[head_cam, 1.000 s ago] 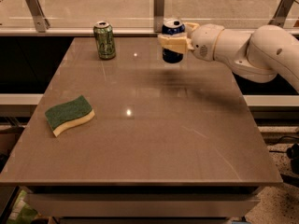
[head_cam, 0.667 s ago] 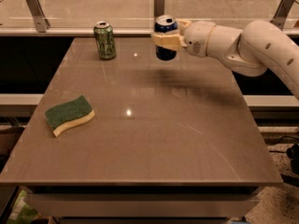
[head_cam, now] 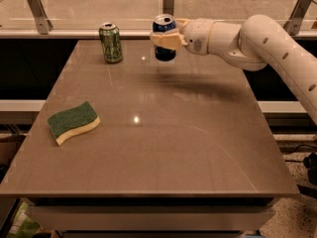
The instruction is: Move pepsi can near green can
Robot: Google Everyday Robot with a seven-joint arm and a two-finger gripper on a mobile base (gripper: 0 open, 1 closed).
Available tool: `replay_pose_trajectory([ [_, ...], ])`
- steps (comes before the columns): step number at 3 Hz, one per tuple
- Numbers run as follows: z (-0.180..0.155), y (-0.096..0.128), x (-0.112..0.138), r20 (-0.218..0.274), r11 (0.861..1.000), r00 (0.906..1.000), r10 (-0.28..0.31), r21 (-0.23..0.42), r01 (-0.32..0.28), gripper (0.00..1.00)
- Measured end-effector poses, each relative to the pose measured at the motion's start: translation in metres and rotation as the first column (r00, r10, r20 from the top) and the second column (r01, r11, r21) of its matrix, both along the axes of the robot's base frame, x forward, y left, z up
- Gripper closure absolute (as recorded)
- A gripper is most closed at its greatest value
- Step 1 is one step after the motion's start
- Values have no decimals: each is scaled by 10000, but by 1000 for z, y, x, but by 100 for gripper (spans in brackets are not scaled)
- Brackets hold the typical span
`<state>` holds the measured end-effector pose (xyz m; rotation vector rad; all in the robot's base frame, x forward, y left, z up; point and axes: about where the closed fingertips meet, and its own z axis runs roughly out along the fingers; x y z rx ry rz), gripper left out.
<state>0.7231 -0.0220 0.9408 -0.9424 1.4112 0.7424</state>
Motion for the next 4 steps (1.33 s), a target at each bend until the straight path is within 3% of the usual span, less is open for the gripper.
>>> replay_pose_trajectory([
  [2, -8, 55, -2, -274, 9925, 9922, 1214, 164, -1209, 100],
  [3, -12, 80, -7, -456, 9907, 9899, 1344, 253, -1334, 100],
  [4, -18, 94, -6, -533, 9952, 9941, 946, 299, -931, 100],
])
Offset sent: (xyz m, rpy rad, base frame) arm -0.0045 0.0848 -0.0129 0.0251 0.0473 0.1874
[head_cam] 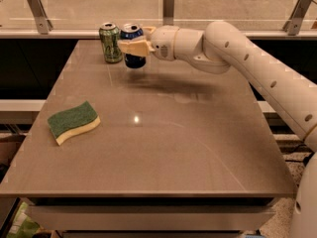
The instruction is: Move pepsi can near green can
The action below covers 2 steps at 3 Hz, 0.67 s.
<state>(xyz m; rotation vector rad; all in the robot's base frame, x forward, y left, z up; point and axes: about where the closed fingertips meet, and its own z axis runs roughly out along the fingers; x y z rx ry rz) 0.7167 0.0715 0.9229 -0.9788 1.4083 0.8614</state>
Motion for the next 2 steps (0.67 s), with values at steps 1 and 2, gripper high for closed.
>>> replay_pose_trajectory([
  [1, -6, 4, 5, 46, 9983, 9983, -590, 8, 589, 100],
  [2, -11, 4, 9, 272, 9948, 9944, -1018, -27, 1019, 100],
])
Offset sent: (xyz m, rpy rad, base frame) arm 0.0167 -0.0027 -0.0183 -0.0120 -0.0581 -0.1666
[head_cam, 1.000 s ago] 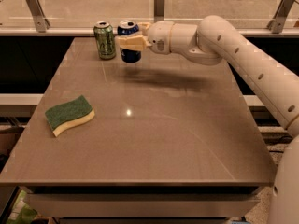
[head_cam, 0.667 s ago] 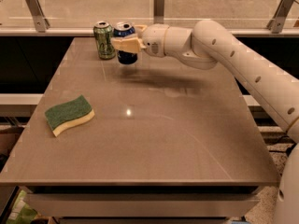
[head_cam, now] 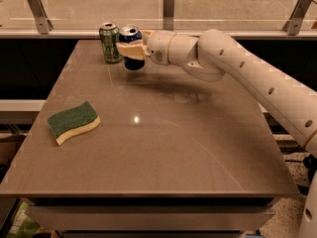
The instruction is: Move pepsi can near green can
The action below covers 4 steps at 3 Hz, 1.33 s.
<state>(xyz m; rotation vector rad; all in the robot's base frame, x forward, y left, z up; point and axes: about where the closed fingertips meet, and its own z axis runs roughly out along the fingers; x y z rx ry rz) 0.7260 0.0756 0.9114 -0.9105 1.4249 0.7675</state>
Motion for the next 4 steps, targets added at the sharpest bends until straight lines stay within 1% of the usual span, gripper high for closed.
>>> replay_pose_trajectory([
  [1, -8, 0, 4, 154, 9995, 9994, -294, -65, 295, 100],
  [2, -16, -2, 7, 95, 9991, 9991, -417, -27, 417, 100],
  [3, -15, 1, 7, 95, 9993, 9993, -372, -22, 372, 82],
  [4, -15, 4, 6, 95, 9994, 9994, -331, -16, 332, 59],
])
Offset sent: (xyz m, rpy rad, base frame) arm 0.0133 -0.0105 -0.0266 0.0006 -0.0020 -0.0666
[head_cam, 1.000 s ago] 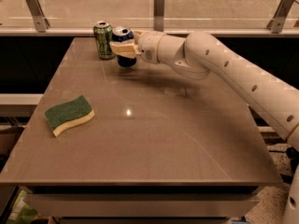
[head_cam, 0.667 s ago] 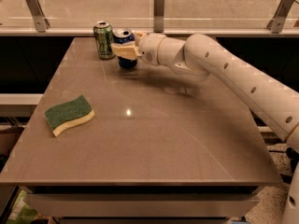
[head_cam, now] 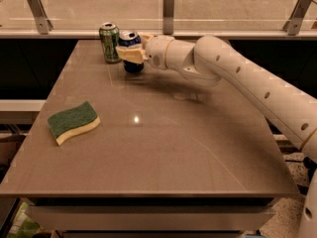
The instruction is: Move pepsi can near green can
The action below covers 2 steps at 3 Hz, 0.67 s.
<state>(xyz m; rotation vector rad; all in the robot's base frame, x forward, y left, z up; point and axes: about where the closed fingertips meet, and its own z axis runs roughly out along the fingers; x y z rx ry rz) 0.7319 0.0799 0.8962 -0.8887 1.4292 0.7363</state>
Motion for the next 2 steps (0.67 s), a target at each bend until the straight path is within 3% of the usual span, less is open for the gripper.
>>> replay_pose_trajectory([
  [2, 0, 6, -1, 0, 10000, 10000, 84, 12, -84, 12],
])
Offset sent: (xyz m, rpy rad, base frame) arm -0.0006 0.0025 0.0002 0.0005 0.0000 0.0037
